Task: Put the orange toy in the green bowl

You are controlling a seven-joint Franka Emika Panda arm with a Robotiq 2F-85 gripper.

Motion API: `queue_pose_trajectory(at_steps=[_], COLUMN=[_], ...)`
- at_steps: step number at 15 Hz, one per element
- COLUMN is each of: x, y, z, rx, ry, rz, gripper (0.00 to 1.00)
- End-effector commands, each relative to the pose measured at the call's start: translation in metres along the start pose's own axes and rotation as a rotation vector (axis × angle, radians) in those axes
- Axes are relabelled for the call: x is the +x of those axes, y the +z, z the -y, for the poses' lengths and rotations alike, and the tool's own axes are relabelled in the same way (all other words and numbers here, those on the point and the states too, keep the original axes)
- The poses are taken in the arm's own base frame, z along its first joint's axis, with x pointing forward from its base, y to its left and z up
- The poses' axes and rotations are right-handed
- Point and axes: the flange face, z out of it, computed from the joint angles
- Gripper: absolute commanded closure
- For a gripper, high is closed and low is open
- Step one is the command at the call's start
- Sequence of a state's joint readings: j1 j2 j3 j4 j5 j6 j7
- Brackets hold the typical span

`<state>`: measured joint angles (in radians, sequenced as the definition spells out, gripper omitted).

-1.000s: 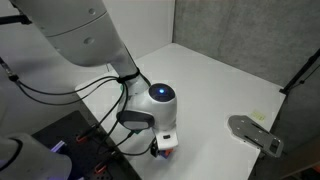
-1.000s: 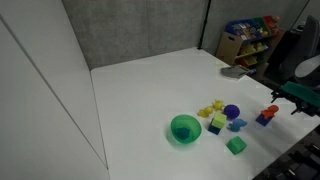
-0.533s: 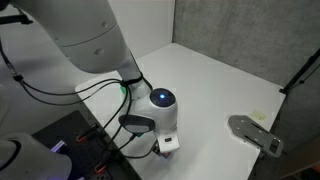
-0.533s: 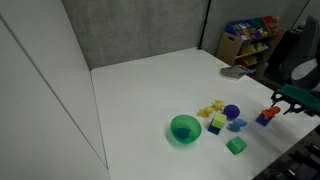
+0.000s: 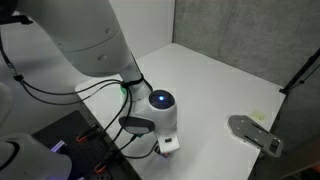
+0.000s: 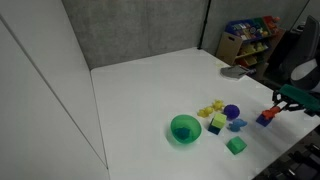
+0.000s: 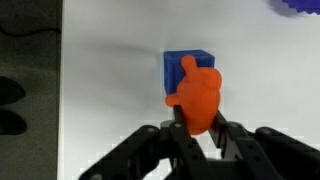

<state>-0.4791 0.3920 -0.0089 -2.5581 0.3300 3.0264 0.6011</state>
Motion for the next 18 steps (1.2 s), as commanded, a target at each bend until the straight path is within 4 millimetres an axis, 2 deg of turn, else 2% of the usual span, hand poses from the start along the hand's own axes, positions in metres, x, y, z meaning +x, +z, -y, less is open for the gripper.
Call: queue_pose_trajectory(at_steps=[1, 5, 8, 18], x=[-0.001, -0.015, -0.034, -0.128], y=[-0.014, -0.035, -0.05, -0.105], z=[0.003, 0.01, 0.022, 0.056], rx=[0.013, 0.003, -0.005, 0.012], ry=[-0.045, -0.164, -0.287, -0.756], rz=[0.014, 0.003, -0.001, 0.01], gripper=[0.92, 0.94, 0.94, 0.95])
